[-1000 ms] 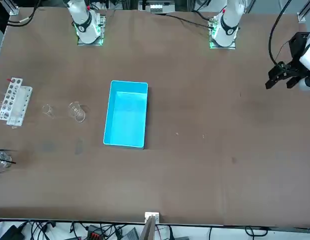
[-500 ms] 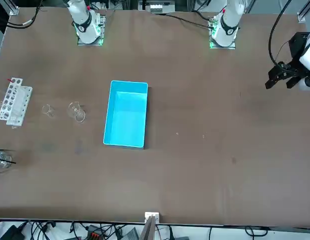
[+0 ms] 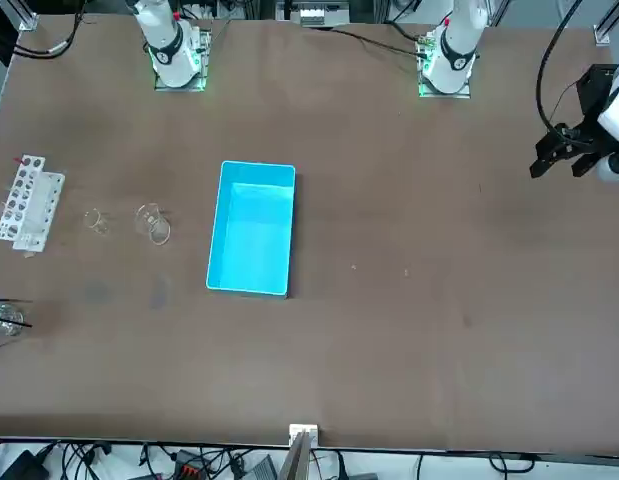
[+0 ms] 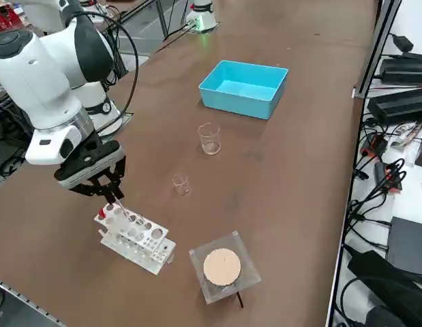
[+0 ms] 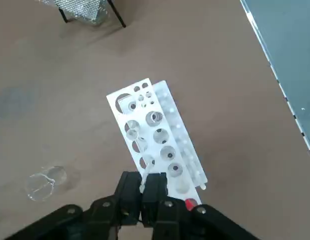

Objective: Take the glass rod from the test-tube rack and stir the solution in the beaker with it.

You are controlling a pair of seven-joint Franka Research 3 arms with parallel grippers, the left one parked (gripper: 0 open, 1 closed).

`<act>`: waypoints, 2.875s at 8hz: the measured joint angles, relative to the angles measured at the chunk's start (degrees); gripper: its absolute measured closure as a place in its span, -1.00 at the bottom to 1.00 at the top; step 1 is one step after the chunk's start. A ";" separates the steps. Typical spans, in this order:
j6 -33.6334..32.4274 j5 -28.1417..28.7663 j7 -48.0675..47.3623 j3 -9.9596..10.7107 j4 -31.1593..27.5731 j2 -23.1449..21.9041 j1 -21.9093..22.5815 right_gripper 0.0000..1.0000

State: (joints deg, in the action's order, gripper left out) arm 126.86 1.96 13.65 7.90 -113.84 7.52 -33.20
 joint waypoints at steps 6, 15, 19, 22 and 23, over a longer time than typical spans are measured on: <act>3.26 1.32 0.57 0.00 -3.96 -0.67 -0.11 0.90; 12.21 2.05 1.77 0.02 -10.02 -0.63 -0.93 0.90; 13.95 3.26 2.38 -0.12 -10.86 0.64 -0.93 0.90; 15.89 3.46 2.49 -0.57 -11.00 2.40 -0.91 0.89; 16.11 3.50 2.49 -0.72 -11.00 2.70 -0.89 0.88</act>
State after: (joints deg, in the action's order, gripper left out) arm 142.96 5.46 16.14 7.18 -124.84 10.22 -34.08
